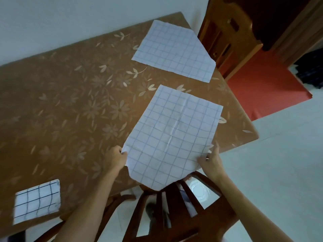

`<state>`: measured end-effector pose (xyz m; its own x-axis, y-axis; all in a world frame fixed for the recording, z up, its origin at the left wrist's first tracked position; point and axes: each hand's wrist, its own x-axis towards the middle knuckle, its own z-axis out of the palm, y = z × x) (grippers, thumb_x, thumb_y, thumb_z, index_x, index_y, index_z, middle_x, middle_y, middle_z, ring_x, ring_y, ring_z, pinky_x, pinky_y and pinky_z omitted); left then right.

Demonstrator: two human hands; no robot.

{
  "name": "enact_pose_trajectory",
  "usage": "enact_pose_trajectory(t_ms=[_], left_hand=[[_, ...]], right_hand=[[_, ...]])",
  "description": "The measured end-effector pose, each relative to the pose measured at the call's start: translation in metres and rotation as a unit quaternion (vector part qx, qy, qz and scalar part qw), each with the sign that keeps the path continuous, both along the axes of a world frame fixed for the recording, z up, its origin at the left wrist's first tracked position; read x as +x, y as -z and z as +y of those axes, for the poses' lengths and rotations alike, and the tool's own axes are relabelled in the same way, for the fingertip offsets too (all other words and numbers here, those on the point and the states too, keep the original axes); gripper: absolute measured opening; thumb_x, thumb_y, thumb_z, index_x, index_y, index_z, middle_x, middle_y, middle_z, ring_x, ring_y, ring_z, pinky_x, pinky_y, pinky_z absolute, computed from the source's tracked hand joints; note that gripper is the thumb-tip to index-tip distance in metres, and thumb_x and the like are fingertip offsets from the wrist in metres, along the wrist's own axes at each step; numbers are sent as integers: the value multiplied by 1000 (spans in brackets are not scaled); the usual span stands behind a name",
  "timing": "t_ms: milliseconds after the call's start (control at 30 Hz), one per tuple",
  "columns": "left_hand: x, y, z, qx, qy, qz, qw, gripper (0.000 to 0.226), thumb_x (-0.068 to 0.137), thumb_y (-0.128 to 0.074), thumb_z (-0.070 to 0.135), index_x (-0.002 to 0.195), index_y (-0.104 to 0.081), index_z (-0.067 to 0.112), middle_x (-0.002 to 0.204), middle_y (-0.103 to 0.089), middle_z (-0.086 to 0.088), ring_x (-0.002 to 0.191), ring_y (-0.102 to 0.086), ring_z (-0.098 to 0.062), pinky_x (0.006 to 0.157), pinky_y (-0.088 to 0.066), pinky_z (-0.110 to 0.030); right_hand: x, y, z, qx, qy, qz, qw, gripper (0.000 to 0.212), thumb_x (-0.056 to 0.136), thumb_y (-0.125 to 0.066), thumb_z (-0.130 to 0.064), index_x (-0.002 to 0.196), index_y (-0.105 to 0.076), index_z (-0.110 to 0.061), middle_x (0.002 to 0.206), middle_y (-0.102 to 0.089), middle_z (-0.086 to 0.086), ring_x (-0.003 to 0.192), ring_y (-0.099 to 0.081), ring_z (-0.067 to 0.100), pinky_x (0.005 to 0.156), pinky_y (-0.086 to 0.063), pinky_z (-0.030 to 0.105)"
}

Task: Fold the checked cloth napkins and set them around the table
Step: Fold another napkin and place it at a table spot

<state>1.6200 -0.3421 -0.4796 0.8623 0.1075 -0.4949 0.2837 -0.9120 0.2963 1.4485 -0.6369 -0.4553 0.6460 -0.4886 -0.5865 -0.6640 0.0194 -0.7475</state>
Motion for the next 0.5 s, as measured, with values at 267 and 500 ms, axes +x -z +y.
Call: enact_pose_trajectory(t_ms=[267,500], left_hand=[[-47,-49,110,-159,-33,9,987,33,101,-44,11,119,-67,25,120,-61,8,97,-58,-11,75,-46,-21],[-73,-67,165,-257,-53,55,963,34,91,-56,-9,102,-74,17,97,-78,3,90,-74,-11,88,-58,-32]], right_hand=[[18,-29,53,75,-34,-51,995,49,92,-31,9,100,-74,-11,101,-69,23,92,-66,41,87,-52,62],[5,-47,69,95,-193,-66,974,53,89,-35,23,106,-74,-9,105,-74,3,96,-71,15,84,-59,33]])
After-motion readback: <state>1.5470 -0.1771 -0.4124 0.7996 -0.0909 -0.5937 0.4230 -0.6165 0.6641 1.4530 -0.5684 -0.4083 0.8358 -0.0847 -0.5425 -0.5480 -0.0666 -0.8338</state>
